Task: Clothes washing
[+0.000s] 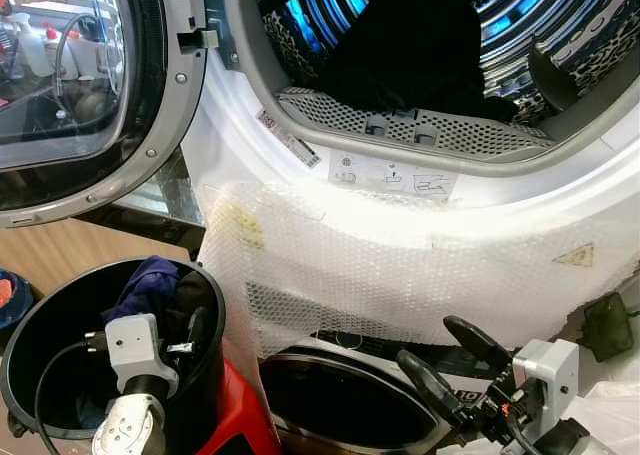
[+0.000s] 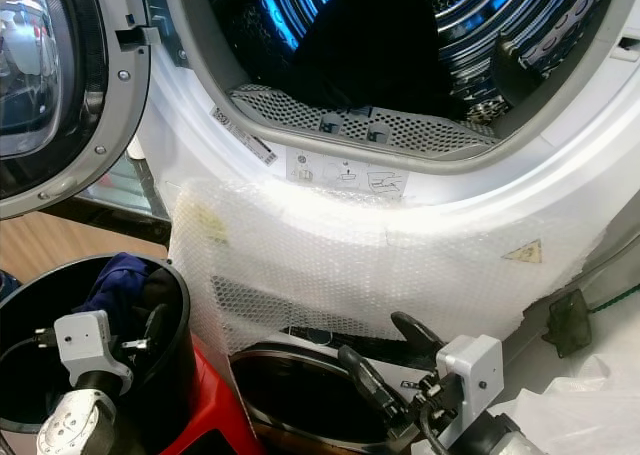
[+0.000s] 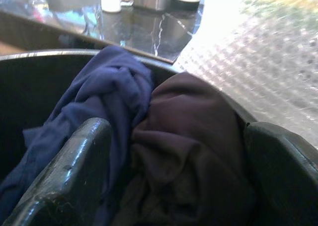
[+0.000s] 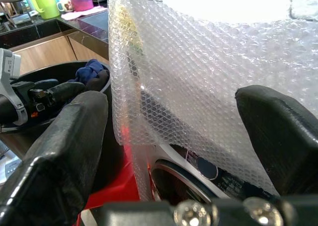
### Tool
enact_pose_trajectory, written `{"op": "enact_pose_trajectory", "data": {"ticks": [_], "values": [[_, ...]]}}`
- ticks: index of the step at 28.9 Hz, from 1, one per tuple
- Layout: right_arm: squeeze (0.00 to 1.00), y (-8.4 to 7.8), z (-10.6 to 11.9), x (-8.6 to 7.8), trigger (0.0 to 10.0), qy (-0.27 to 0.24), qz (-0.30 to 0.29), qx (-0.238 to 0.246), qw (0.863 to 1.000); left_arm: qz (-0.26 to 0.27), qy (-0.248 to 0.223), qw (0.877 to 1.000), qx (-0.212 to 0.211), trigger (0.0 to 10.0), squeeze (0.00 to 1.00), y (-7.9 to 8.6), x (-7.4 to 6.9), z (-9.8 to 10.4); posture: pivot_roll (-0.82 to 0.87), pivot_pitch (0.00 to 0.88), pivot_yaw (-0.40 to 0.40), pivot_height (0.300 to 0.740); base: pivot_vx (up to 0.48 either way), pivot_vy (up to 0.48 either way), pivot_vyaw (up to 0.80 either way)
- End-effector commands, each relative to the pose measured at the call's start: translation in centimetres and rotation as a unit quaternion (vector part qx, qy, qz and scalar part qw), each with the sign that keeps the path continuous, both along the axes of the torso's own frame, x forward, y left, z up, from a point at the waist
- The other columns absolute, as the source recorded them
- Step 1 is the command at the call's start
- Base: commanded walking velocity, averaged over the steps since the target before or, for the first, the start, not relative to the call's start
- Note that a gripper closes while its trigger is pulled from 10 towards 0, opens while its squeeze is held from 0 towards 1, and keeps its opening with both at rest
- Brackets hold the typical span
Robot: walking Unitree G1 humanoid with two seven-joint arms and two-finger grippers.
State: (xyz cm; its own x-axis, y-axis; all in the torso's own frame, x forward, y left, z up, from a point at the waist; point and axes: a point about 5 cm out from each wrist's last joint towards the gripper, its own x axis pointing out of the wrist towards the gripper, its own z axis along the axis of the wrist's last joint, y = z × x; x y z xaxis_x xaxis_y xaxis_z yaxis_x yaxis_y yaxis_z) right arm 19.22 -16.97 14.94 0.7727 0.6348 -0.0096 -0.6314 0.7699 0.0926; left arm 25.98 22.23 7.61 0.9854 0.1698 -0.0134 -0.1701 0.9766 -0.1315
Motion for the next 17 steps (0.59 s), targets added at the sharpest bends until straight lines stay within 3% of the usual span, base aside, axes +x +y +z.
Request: {"op": "enact_pose_trajectory", "data": {"ticks": [1,11,17], "values": [[0.0,-0.3,-0.1,0.0,10.0,0.007,-0.002,-0.002,1.0,0.016,0.017,0.999,-0.025,10.0,0.0,0.6,0.0,-0.5,-0.08,0.111,-0.072,0.74,0.0,0.0,0.0],[0.0,-0.6,0.7,-0.1,10.0,0.0,0.001,-0.005,1.0,0.035,0.044,0.995,-0.084,10.0,0.0,2.1,0.9,-0.9,-0.09,0.112,-0.065,0.74,0.0,0.0,0.0],[0.0,-0.7,0.8,-0.1,10.0,-0.002,0.001,-0.009,1.0,0.018,0.053,0.994,-0.091,10.0,0.0,2.0,2.0,-0.6,-0.1,0.112,-0.065,0.74,0.0,0.0,0.0]]}}
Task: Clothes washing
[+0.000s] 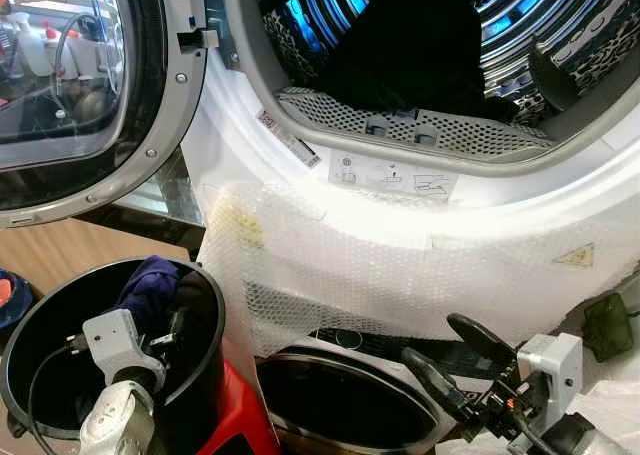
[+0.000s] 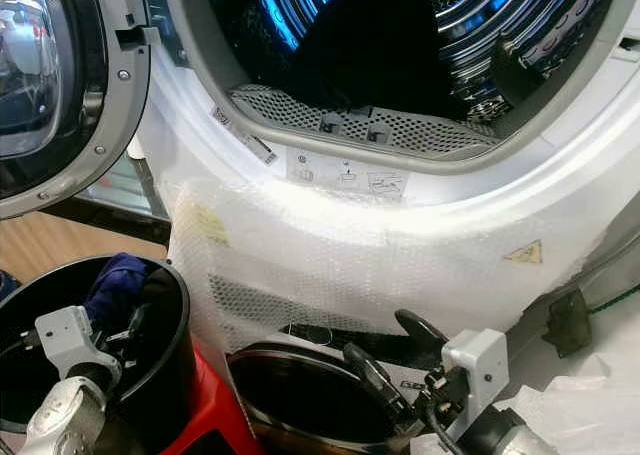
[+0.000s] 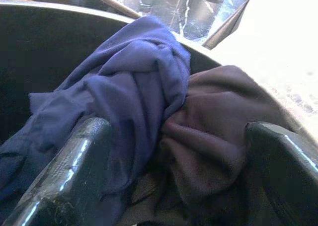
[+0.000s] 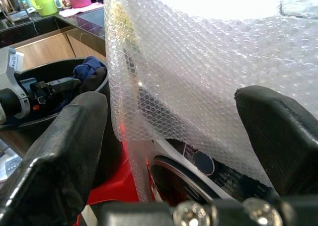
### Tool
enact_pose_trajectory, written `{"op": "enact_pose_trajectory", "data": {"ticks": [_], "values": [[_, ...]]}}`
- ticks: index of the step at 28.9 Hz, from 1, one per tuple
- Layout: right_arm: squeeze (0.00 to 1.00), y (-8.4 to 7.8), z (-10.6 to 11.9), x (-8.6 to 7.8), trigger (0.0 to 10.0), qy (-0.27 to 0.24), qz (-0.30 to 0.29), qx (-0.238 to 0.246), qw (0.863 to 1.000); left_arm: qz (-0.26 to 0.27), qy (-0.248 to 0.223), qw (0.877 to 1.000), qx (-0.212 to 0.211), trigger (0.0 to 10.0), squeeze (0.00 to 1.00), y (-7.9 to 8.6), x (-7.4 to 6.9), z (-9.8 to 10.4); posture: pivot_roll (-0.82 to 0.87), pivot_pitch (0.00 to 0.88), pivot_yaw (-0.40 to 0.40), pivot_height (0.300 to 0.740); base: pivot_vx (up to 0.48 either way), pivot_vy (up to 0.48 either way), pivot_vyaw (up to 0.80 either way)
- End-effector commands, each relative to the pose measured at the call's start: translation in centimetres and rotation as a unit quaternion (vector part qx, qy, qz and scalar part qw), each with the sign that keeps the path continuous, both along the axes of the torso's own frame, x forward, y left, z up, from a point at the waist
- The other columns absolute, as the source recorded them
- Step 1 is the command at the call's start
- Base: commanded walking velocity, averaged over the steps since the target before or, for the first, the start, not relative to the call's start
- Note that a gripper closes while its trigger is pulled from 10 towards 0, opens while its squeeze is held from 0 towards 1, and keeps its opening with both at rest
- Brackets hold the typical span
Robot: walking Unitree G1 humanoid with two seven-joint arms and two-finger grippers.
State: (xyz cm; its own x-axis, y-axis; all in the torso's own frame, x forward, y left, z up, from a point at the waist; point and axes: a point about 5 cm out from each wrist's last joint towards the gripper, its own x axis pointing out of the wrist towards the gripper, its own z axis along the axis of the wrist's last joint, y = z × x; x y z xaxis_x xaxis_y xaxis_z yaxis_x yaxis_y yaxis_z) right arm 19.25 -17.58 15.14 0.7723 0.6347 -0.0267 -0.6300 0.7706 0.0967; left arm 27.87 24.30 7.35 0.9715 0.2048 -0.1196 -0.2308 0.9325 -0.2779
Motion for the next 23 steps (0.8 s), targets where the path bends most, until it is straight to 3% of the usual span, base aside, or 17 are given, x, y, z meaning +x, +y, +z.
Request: {"op": "enact_pose_trajectory", "data": {"ticks": [1,10,17,21,22,23], "values": [[0.0,0.0,0.6,-0.1,10.0,-0.01,0.001,-0.005,1.0,-0.011,0.018,1.0,-0.007,10.0,0.0,-0.1,0.3,-0.3,-0.1,0.109,-0.065,0.74,0.0,0.0,0.0],[0.0,0.0,0.7,-0.2,10.0,-0.009,-0.002,-0.006,1.0,-0.071,0.046,0.996,-0.009,10.0,0.0,-1.3,2.0,-0.5,-0.11,0.106,-0.058,0.74,0.0,0.0,0.0],[0.0,-0.3,0.6,-0.4,10.0,-0.01,-0.01,-0.011,1.0,-0.102,0.058,0.993,-0.022,10.0,0.0,-2.9,1.8,-1.3,-0.13,0.095,-0.044,0.74,0.0,0.0,0.0],[0.0,-0.4,0.6,-0.4,10.0,-0.009,-0.011,-0.011,1.0,-0.101,0.066,0.992,-0.027,10.0,0.0,-3.0,1.7,-1.6,-0.13,0.094,-0.045,0.74,0.0,0.0,0.0],[0.0,-0.4,0.6,-0.4,10.0,-0.009,-0.01,-0.012,1.0,-0.102,0.07,0.992,-0.027,7.5,0.0,-3.1,1.6,-1.8,-0.13,0.094,-0.045,0.74,0.0,0.0,0.0],[0.0,-0.3,0.6,-0.5,10.0,-0.006,-0.004,-0.014,1.0,-0.1,0.076,0.992,-0.027,7.6,0.0,-3.1,1.5,-2.0,-0.13,0.092,-0.046,0.74,0.0,0.0,0.0]]}}
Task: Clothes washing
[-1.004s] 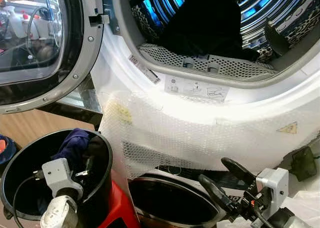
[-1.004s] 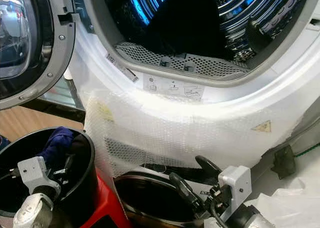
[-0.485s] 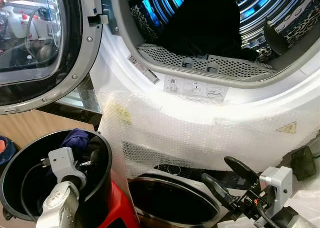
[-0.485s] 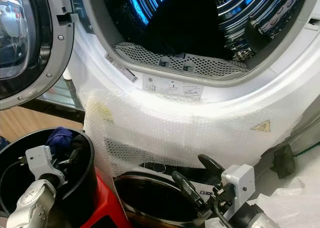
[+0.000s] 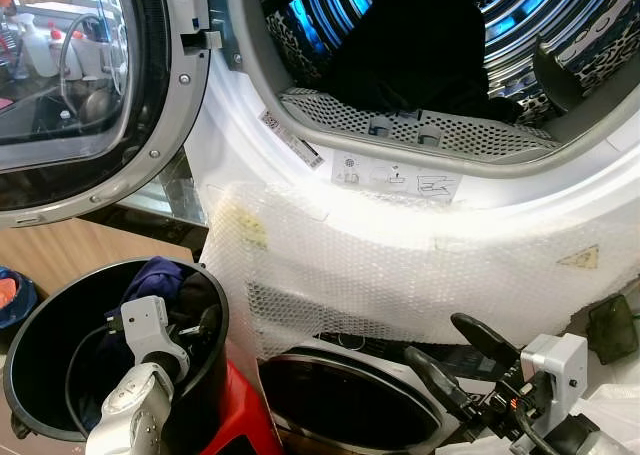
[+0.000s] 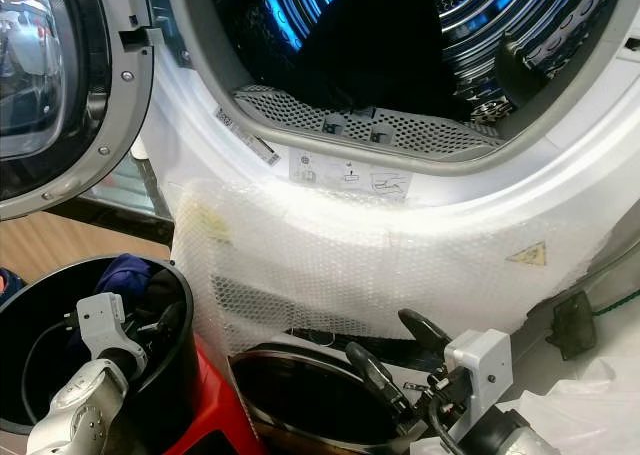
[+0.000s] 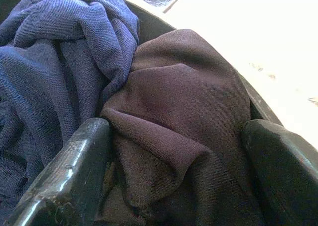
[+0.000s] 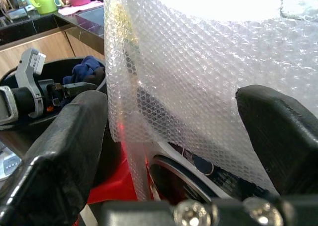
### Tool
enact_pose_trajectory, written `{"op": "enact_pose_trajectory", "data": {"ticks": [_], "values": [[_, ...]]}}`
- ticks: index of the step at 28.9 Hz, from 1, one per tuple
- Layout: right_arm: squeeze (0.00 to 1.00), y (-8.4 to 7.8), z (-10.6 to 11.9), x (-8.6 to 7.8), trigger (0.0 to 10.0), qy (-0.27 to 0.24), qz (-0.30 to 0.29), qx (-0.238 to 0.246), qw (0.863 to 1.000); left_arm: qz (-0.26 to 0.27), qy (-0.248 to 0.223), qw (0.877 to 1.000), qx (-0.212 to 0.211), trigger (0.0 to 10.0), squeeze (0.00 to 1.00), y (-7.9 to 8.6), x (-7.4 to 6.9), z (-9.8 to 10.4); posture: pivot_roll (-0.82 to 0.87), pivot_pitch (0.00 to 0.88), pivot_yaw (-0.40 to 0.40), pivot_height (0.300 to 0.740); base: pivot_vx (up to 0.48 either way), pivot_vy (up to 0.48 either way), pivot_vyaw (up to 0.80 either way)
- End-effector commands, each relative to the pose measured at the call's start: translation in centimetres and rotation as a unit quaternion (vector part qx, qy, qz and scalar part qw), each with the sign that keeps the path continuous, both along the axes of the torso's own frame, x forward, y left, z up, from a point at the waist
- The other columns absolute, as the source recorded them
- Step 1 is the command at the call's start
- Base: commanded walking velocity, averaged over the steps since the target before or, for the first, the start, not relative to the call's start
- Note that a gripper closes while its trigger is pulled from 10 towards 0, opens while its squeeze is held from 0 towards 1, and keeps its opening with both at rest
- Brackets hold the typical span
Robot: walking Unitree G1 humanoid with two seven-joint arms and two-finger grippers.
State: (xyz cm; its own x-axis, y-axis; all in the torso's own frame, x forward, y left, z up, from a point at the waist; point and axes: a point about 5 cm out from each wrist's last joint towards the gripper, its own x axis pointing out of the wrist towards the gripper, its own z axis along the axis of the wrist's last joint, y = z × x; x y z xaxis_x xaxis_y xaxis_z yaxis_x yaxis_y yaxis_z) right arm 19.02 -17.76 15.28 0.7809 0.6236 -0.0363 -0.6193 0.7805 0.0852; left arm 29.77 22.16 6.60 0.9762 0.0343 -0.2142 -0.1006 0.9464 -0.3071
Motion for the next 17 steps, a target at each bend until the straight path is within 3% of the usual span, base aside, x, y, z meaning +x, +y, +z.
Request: {"op": "enact_pose_trajectory", "data": {"ticks": [1,2,3,4,5,6,17], "values": [[0.0,-0.16,0.49,-0.29,10.0,-0.006,0.009,-0.01,1.0,-0.017,0.033,0.999,-0.003,4.7,0.0,-0.9,-0.38,-1.28,-0.13,0.092,-0.046,0.74,0.0,0.0,0.0],[0.0,-0.15,0.5,-0.34,10.0,-0.005,0.013,-0.012,1.0,-0.015,0.034,0.999,-0.005,3.6,0.0,-0.88,-0.41,-1.32,-0.13,0.092,-0.047,0.74,0.0,0.0,0.0],[0.0,-0.15,0.5,-0.34,10.0,-0.005,0.013,-0.012,1.0,-0.015,0.034,0.999,-0.005,3.6,0.0,-0.88,-0.41,-1.32,-0.13,0.092,-0.047,0.74,0.0,0.0,0.0],[0.0,-0.09,0.54,-0.51,10.0,-0.005,0.026,-0.02,0.999,-0.011,0.036,0.999,-0.007,1.9,0.0,-0.75,-0.44,-1.38,-0.13,0.093,-0.049,0.74,0.0,0.0,0.0],[0.0,-0.09,0.54,-0.51,10.0,-0.005,0.026,-0.02,0.999,-0.011,0.036,0.999,-0.007,1.9,0.0,-0.75,-0.44,-1.38,-0.13,0.093,-0.049,0.74,0.0,0.0,0.0],[0.0,-0.04,0.51,-0.67,10.0,-0.002,0.035,-0.026,0.999,-0.009,0.038,0.999,-0.009,0.0,0.0,-0.67,-0.44,-1.41,-0.13,0.092,-0.051,0.74,0.0,0.0,0.0],[0.0,-0.19,0.37,-0.53,10.0,0.002,0.029,-0.026,0.999,-0.008,0.044,0.999,-0.007,0.0,0.0,-0.53,-0.71,-1.65,-0.12,0.104,-0.054,0.74,0.0,0.0,0.0]]}}
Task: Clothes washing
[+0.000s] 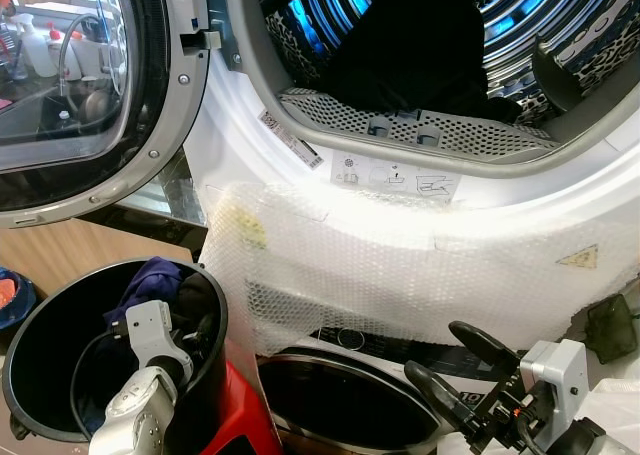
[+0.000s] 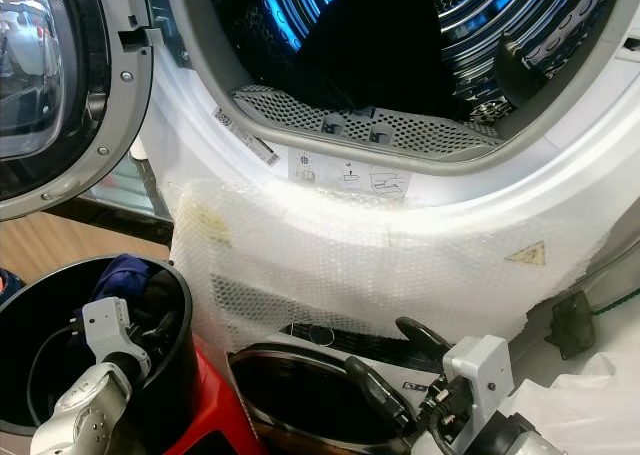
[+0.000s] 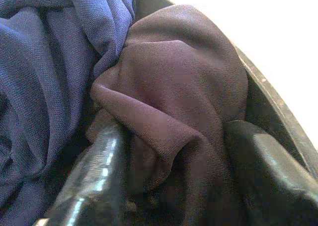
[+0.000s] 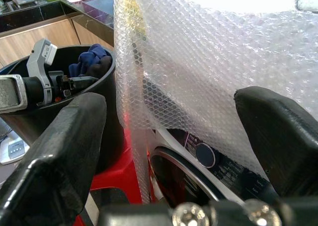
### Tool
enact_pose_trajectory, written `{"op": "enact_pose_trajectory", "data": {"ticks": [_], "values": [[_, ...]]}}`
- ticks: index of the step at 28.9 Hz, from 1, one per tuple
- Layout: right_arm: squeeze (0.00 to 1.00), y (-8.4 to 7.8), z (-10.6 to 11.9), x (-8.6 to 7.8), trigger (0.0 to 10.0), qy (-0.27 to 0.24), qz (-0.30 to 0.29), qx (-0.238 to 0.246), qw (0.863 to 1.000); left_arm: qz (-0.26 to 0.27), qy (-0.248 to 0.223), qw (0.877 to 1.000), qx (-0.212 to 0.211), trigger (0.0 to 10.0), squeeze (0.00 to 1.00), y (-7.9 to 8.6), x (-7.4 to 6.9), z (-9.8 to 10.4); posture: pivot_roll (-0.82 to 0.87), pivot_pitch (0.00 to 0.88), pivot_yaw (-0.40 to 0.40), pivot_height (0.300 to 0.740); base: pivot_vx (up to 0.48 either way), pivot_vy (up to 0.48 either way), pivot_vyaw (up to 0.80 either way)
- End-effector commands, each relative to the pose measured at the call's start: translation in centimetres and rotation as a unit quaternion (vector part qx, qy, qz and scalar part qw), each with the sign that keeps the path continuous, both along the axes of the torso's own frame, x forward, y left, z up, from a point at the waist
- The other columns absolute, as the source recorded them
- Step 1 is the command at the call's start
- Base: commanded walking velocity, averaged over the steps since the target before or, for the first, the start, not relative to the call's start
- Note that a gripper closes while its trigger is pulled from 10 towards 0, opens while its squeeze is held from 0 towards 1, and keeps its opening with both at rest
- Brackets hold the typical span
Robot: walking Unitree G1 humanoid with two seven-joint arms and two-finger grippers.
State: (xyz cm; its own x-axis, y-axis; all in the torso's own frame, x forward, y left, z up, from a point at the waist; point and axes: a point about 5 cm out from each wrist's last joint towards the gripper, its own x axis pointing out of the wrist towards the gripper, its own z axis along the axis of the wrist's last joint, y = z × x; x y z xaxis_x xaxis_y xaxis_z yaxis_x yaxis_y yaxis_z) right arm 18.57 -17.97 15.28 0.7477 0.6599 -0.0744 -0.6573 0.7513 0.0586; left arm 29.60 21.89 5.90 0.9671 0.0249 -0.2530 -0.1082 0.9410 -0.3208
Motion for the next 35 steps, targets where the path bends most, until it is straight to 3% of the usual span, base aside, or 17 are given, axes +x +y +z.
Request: {"op": "enact_pose_trajectory", "data": {"ticks": [1,28,35], "values": [[0.0,0.0,0.4,-0.1,10.0,-0.005,0.004,-0.004,1.0,-0.006,0.024,1.0,0.002,0.0,0.0,-0.3,-0.6,-0.9,-0.12,0.104,-0.053,0.74,0.0,0.0,0.0],[0.0,-0.1,0.4,1.0,10.0,-0.016,-0.001,-0.004,1.0,-0.024,0.004,1.0,0.008,0.0,0.0,-1.0,-1.6,-0.7,-0.09,0.095,-0.056,0.74,0.0,0.0,0.0],[0.0,0.1,0.4,1.5,10.0,-0.019,0.002,0.001,1.0,-0.085,-0.046,0.995,-0.018,0.0,0.0,-2.1,-3.1,0.6,-0.07,0.093,-0.06,0.74,0.0,0.0,0.0]]}}
